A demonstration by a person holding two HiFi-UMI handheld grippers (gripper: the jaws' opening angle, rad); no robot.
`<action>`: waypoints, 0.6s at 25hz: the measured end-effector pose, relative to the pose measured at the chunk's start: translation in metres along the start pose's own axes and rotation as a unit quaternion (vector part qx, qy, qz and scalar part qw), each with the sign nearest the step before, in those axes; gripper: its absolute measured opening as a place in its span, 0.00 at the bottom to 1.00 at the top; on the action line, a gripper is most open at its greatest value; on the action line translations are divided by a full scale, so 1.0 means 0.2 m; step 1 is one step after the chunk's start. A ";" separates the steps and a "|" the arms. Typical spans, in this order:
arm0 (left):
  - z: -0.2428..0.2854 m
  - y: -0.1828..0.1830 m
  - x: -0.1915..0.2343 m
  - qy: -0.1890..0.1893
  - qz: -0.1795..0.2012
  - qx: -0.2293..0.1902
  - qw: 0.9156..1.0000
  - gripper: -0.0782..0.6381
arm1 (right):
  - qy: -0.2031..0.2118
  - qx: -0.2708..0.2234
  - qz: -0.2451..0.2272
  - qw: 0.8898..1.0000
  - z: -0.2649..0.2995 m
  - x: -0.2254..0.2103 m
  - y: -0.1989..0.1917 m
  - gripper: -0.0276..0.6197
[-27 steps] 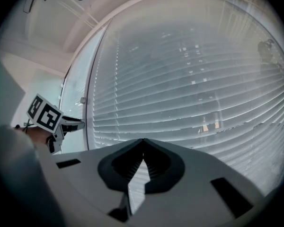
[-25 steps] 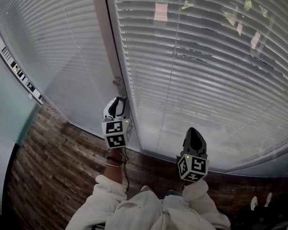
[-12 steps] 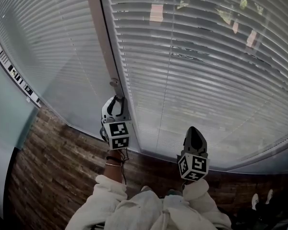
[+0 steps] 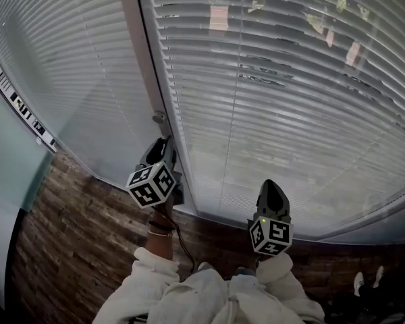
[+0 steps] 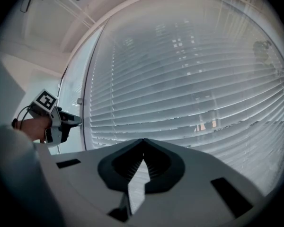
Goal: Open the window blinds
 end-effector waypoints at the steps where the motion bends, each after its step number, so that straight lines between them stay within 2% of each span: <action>1: 0.00 0.00 -0.01 0.011 0.028 0.002 1.000 0.28 | -0.001 0.000 0.001 1.000 0.00 -0.01 0.00 0.06; 3: 0.00 -0.01 -0.02 0.043 0.106 0.005 0.993 0.28 | -0.003 0.000 0.001 1.000 0.00 -0.01 -0.01 0.06; 4: 0.00 -0.02 -0.03 0.062 0.152 0.008 0.986 0.28 | -0.003 -0.001 0.001 1.000 0.00 -0.01 -0.01 0.06; 5: 0.01 -0.02 -0.03 0.082 0.199 0.010 0.976 0.28 | -0.003 -0.001 0.000 1.000 0.00 -0.02 0.00 0.06; 7: 0.02 -0.03 -0.04 0.115 0.288 0.015 0.950 0.28 | -0.006 -0.002 -0.001 1.000 0.00 -0.02 0.00 0.06; 9: 0.02 -0.03 -0.06 0.132 0.346 0.016 0.929 0.28 | -0.008 -0.003 -0.001 1.000 0.00 -0.03 0.00 0.06; 10: 0.02 -0.03 -0.06 0.135 0.357 0.014 0.924 0.28 | -0.009 -0.003 -0.001 1.000 0.00 -0.03 0.01 0.06; 11: 0.02 -0.03 -0.06 0.133 0.354 0.011 0.926 0.28 | -0.008 -0.004 -0.001 1.000 0.00 -0.03 0.01 0.06; 12: 0.02 -0.03 -0.06 0.122 0.330 0.007 0.936 0.28 | -0.008 -0.004 -0.001 1.000 0.00 -0.03 0.01 0.06; 13: 0.02 -0.03 -0.05 0.099 0.281 0.004 0.955 0.28 | -0.007 -0.003 -0.001 1.000 -0.01 -0.03 0.01 0.06; 14: 0.01 -0.03 -0.04 0.067 0.211 0.004 0.975 0.28 | -0.006 -0.003 0.000 1.000 -0.01 -0.03 0.01 0.06; 15: 0.01 -0.02 -0.03 0.031 0.132 0.005 0.991 0.28 | -0.005 -0.002 0.001 1.000 -0.01 -0.02 0.01 0.06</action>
Point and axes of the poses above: the fingertips, and each gripper's own axes: z forward along the fingers, x to its left, y out of its top, the point moved 2 cm from there along -z, backward along the fingers, and after that the axes turned 12 degrees about x, right-handed, at the moved point
